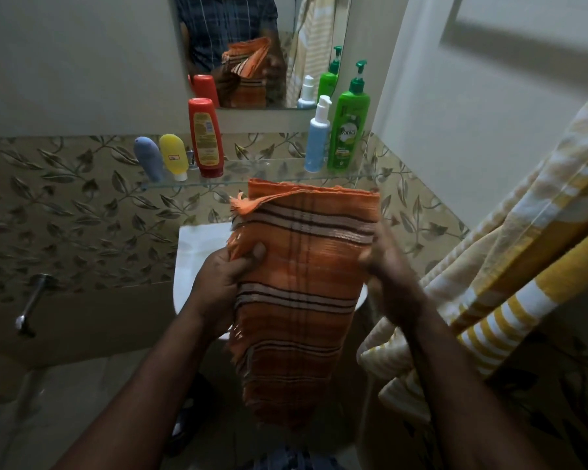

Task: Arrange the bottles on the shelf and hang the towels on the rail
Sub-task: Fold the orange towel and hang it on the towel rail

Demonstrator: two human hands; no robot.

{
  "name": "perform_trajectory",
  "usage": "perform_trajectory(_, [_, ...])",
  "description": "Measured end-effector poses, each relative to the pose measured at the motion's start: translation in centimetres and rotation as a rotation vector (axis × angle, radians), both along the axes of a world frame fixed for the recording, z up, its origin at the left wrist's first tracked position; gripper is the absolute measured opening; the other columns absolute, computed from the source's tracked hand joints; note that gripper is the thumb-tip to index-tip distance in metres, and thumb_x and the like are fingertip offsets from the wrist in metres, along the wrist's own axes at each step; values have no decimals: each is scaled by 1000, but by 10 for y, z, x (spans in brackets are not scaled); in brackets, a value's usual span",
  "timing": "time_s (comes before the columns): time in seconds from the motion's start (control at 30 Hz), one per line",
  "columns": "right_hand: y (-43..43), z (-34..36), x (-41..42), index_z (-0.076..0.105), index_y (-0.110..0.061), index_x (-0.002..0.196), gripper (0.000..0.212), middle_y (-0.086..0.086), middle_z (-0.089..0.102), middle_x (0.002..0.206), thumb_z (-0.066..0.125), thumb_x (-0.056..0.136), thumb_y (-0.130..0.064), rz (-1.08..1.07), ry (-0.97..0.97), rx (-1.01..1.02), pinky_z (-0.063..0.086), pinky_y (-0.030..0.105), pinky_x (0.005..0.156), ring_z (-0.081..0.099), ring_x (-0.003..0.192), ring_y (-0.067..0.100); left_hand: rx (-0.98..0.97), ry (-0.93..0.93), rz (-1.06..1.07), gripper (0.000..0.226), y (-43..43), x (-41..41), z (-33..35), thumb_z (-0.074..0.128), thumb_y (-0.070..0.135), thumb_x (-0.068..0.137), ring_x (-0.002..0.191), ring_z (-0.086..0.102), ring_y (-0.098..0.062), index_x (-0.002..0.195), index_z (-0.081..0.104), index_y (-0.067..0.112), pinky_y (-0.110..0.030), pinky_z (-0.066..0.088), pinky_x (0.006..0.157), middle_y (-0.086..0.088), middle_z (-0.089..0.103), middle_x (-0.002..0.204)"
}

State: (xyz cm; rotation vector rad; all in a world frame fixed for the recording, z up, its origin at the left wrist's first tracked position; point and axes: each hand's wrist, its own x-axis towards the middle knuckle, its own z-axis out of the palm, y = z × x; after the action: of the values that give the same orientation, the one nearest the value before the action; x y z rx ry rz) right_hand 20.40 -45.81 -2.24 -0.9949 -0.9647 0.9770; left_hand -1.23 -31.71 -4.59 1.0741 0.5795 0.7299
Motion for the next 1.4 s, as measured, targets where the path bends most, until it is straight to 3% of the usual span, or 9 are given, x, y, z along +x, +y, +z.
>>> perform_trajectory(0.1, [-10, -43, -26, 79, -19, 115, 41, 10, 78, 118, 90, 75, -25, 36, 28, -211, 60, 39, 94, 74, 113, 30, 53, 12, 6, 30, 0, 4, 11, 71, 32, 90, 93, 79, -34, 106, 78, 7, -38, 65, 75, -19, 80, 106])
perform_trajectory(0.23, [-4, -52, -46, 83, -15, 104, 19, 19, 78, 115, 81, 86, -12, -229, 167, -229, 57, 54, 101, 75, 109, 36, 186, 108, -240, 71, 9, -18, -11, 87, 65, 68, 114, 75, -29, 121, 76, 20, -38, 62, 93, -12, 77, 124])
perform_trajectory(0.33, [3, -44, -43, 83, -12, 97, 12, 19, 79, 107, 73, 90, -10, -327, 205, -296, 59, 55, 98, 75, 105, 41, 228, 281, -312, 47, 2, -26, -34, 95, 35, 70, 111, 75, -37, 112, 80, 18, -50, 60, 100, -14, 79, 116])
perform_trajectory(0.57, [-8, -47, -36, 57, 0, 138, 60, 27, 68, 134, 78, 84, -17, -176, 171, -194, 53, 57, 107, 65, 124, 44, 50, 90, -96, 30, -3, -18, -32, 80, 16, 89, 111, 73, -45, 118, 76, 16, -55, 56, 99, -21, 77, 120])
perform_trajectory(0.8, [2, -38, -47, 72, -8, 112, 25, 12, 80, 111, 78, 88, -4, -338, 13, -274, 59, 49, 100, 74, 110, 39, 219, 145, 87, 30, 14, -16, -15, 83, 31, 78, 90, 79, -28, 103, 81, 15, -46, 62, 87, -12, 82, 101])
perform_trajectory(0.9, [8, -22, -47, 68, -3, 124, 39, 14, 79, 116, 79, 87, -7, -390, -24, -273, 59, 49, 101, 75, 110, 35, 214, 114, -90, 45, 25, -18, -10, 89, 46, 77, 98, 78, -27, 111, 79, 19, -36, 63, 85, -12, 81, 109])
perform_trajectory(1.1, [13, 13, -37, 68, 0, 123, 32, 18, 78, 117, 72, 91, 4, -504, -39, -199, 57, 54, 102, 74, 111, 38, 273, 135, -227, 34, 37, -3, 17, 84, 15, 73, 100, 78, -32, 106, 79, 10, -38, 61, 87, -14, 81, 106])
perform_trajectory(1.27, [18, 55, -32, 65, 1, 125, 33, 15, 79, 113, 65, 93, 10, -621, -71, -75, 62, 35, 84, 77, 103, 31, 139, -55, -278, 33, 46, 31, 57, 71, 9, 83, 97, 77, -31, 116, 71, 6, -35, 65, 81, -16, 79, 110])
perform_trajectory(1.4, [27, 103, -18, 67, -18, 124, 35, 9, 78, 118, 67, 96, 3, -695, -231, -24, 63, 43, 93, 77, 108, 27, 199, -121, -289, 34, 62, 69, 102, 64, -2, 91, 84, 76, -24, 121, 69, 14, -34, 65, 68, -10, 79, 101])
